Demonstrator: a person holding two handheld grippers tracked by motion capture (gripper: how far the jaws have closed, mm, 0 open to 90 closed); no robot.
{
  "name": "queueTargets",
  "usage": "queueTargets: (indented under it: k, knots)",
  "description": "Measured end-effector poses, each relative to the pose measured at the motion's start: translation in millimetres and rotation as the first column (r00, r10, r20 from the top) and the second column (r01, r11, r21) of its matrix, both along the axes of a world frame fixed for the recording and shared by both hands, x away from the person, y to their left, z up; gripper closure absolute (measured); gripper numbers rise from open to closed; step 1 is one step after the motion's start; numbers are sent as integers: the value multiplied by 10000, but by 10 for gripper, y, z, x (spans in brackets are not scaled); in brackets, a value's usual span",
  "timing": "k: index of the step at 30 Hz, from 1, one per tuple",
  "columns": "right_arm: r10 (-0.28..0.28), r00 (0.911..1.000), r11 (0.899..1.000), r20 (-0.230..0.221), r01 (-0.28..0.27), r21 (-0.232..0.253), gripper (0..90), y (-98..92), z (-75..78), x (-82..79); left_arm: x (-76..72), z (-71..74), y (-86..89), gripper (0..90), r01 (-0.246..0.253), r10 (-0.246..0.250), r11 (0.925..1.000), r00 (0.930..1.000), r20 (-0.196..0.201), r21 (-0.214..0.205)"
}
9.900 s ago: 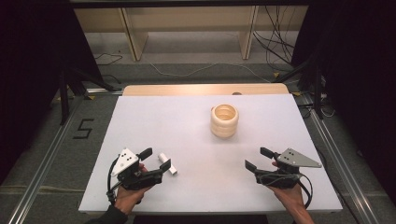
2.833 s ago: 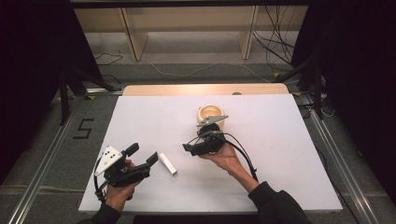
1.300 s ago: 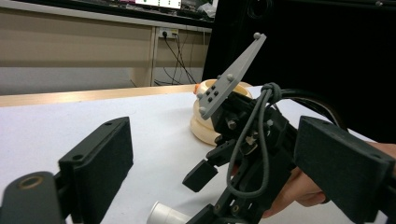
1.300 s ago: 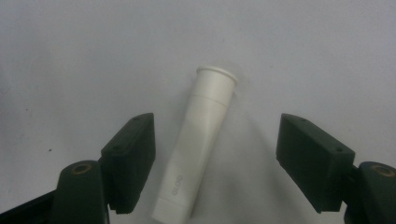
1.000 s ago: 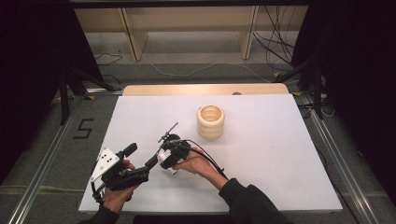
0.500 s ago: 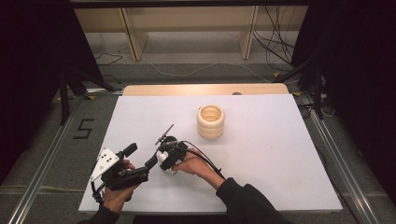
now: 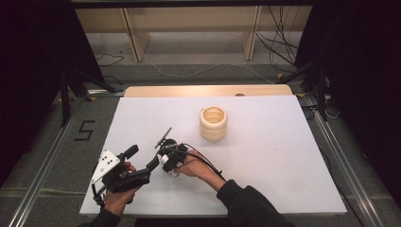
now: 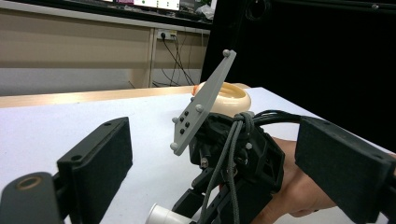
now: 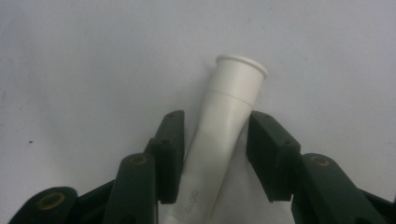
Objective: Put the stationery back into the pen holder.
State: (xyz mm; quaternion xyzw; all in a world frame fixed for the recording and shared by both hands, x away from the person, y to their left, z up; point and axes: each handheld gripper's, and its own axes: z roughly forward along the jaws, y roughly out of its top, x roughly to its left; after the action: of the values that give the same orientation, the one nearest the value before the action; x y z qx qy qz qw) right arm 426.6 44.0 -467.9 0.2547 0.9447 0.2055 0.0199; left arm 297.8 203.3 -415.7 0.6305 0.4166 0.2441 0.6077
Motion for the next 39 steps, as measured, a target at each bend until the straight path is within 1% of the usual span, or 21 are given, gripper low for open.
queueTargets:
  k: [5,9,14,16,18,21,24,27,29,30,31,33,34,35,37,39]
  knots:
    - [-72,10000,10000,-19,72,-48,673,-19,6,23,-1,0,1,104,-3,3,10000,10000,8,-11]
    - [-41,10000,9999,-18,40,-135,684,-21,11,28,2,-3,-2,105,3,-3,10000,10000,5,6]
    - [88,9999,9998,116,-86,-179,687,-28,25,25,0,0,4,104,-8,8,10000,10000,28,-20]
    - [52,9998,10000,171,-52,37,689,-44,46,33,0,0,2,105,-15,15,10000,10000,37,-27]
    - [41,9999,9996,125,-44,268,690,-67,81,43,-2,0,1,105,-23,24,10000,10000,53,-35]
    - [9,9998,9984,201,-20,571,692,-113,139,60,-11,6,6,105,-103,105,9999,9998,184,-76]
    - [-165,9993,9940,344,126,1091,693,-171,200,91,-15,8,11,106,-109,111,9999,9997,239,-100]
    - [-379,9979,9887,524,298,1470,693,-234,255,112,-14,9,11,106,-127,130,9999,9997,227,-106]
    - [-580,9967,9810,562,465,1883,693,-284,295,123,-10,7,14,107,-120,124,9996,9998,145,-237]
    - [-602,9960,9750,654,447,2175,693,-313,314,133,-8,7,17,107,-106,109,9996,9999,121,-252]
    - [-752,9955,9683,573,591,2429,693,-341,343,136,-8,7,19,107,-101,105,9996,9999,123,-263]
    - [-915,9928,9532,775,648,2953,694,-399,391,144,-8,8,19,107,-90,93,9996,9999,123,-258]
    - [-1020,9910,9492,870,708,3065,694,-426,414,150,-5,5,17,107,-80,82,9997,9999,102,-250]
    - [-1036,9893,9441,1030,652,3232,694,-456,432,160,-1,2,14,108,-63,65,9997,10000,64,-216]
    - [-1184,9871,9297,1074,722,3612,694,-518,471,167,8,-7,5,110,8,-9,9999,10000,-33,-164]
    - [-1229,9853,9193,1183,682,3876,693,-567,504,167,17,-16,-4,113,61,-62,9999,9999,-102,-94]
